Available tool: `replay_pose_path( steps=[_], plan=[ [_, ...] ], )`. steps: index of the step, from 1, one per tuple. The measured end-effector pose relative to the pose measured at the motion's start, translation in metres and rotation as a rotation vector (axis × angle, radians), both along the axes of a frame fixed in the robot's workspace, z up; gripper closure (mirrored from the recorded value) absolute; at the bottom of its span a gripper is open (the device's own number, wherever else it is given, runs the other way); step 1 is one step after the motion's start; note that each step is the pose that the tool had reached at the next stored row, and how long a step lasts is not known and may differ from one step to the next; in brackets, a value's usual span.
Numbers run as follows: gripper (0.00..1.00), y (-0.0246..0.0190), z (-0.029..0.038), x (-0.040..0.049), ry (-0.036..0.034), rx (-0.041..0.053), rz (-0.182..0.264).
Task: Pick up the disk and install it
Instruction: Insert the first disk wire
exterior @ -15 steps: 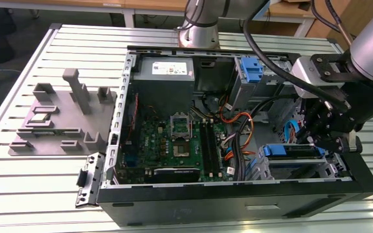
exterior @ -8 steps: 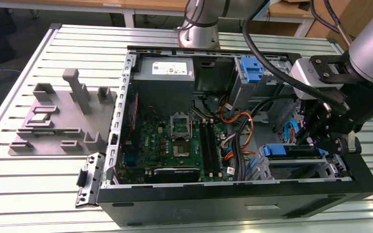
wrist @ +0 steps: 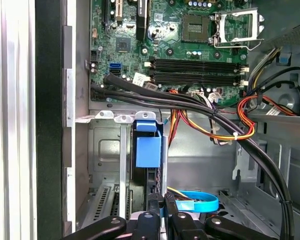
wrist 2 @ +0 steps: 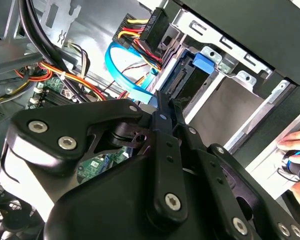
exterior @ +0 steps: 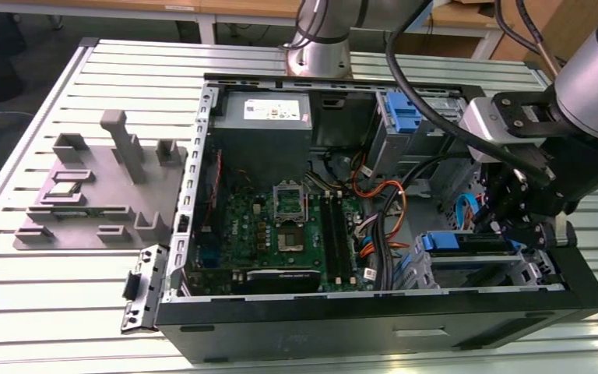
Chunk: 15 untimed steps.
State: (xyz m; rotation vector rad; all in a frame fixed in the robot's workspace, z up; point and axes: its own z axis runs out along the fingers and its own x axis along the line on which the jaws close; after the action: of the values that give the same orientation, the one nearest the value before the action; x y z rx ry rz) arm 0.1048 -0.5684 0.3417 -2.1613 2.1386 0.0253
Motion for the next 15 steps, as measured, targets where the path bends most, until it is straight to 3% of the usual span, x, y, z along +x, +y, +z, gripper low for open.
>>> replay_pose_path(
  steps=[15],
  plan=[
    [0.84,-0.0039,-0.0032,-0.0008,-0.0026,0.0,0.0]
  ],
)
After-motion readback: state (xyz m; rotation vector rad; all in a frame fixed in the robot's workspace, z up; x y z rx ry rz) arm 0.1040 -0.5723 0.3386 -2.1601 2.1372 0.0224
